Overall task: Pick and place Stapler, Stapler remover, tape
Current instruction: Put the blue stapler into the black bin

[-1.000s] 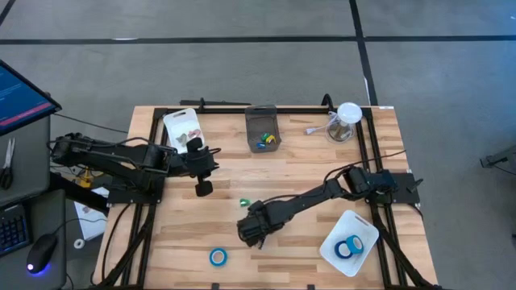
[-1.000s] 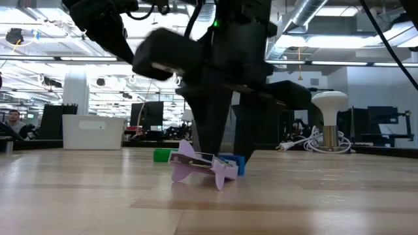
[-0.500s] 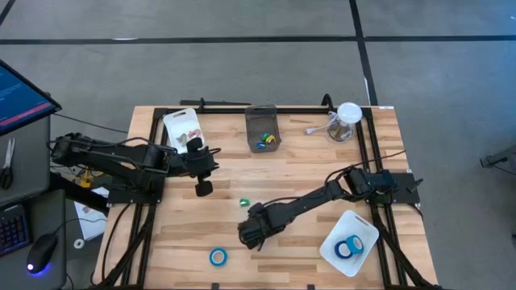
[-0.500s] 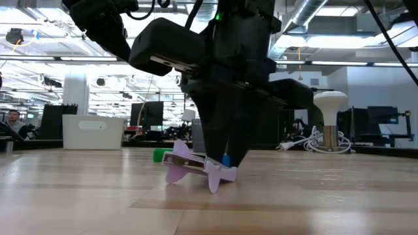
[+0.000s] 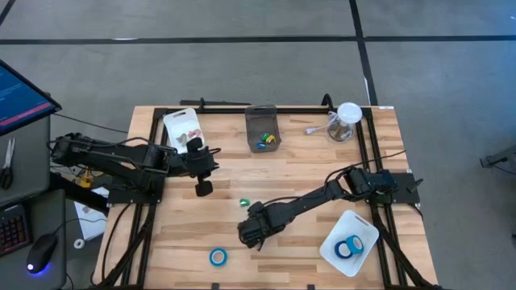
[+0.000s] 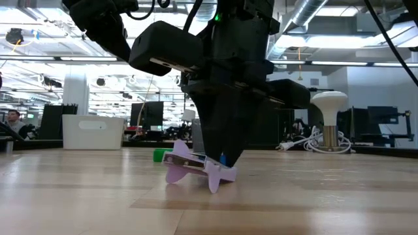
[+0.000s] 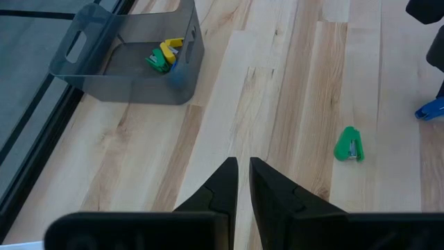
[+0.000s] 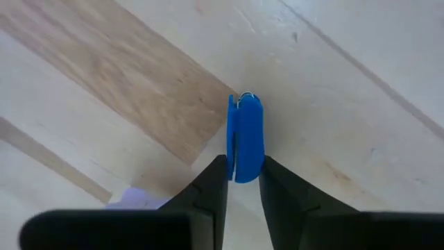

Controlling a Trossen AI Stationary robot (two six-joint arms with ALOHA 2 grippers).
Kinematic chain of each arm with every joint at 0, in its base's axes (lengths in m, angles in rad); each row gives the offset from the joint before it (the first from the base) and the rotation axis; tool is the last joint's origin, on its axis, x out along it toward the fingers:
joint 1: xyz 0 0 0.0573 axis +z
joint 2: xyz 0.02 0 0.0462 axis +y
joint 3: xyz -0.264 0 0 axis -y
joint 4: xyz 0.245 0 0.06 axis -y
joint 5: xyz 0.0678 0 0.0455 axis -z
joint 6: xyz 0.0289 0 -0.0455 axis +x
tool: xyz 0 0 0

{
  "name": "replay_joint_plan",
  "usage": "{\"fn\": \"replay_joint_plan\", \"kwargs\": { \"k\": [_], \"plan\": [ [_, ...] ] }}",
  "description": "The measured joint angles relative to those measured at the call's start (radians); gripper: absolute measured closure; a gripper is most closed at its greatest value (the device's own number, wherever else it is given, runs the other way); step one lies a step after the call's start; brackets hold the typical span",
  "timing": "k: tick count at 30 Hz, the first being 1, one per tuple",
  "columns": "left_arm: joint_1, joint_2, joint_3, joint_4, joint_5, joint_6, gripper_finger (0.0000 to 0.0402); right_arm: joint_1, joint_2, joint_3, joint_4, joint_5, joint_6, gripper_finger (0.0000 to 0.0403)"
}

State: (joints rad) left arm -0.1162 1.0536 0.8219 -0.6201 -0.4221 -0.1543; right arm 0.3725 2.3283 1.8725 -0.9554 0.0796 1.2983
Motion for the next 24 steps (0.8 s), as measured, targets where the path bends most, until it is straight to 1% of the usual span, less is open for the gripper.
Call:
{"fn": "replay_joint_plan", "kwargs": {
  "k": [8,19,24],
  "plan": [
    [0.0,0.0,0.0,0.0,0.0,0.0,0.0371,-0.001,0.0,0.0,-0.001,0.026,-0.016,0.0336],
    [0.0,0.0,0.0,0.0,0.0,0.0,0.0371,-0.02,0.0,0.011,-0.011,0.03,-0.051,0.0336],
    [0.0,0.0,0.0,0.0,0.0,0.0,0.0371,-0.029,-0.001,0.047,-0.042,0.082,-0.077,0.0336]
  ]
}}
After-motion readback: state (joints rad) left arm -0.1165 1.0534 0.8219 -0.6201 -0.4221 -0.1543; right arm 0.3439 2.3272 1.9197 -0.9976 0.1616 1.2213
